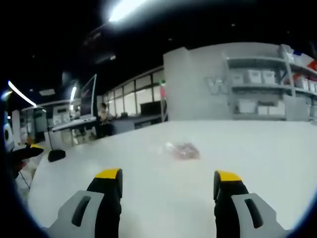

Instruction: Open the resealable bag by pulling the two sides of the seal apart until the entire bag opening is separated and visibly accessible.

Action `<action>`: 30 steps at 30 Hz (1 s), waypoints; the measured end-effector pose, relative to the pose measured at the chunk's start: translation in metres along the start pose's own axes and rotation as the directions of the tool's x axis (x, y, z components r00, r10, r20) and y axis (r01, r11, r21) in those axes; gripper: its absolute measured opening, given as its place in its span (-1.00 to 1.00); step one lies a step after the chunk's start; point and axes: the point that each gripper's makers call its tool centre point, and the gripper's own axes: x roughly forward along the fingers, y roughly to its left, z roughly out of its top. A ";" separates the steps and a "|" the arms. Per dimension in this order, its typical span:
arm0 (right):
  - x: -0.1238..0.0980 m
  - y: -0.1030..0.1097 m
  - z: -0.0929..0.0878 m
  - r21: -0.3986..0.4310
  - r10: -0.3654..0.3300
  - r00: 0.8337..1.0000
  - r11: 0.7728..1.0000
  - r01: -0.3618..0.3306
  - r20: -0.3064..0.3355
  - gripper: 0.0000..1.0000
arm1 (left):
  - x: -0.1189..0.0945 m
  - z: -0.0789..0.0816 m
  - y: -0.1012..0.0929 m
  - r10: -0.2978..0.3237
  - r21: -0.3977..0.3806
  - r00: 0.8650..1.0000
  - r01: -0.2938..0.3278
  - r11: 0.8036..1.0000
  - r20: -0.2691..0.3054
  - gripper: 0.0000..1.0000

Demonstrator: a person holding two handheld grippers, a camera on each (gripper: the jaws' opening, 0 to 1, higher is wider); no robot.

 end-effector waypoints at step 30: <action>-0.042 0.014 0.004 0.018 0.015 0.998 1.000 -0.016 0.055 0.52 | 0.000 0.003 -0.005 -0.009 0.009 1.000 0.009 1.000 -0.001 0.99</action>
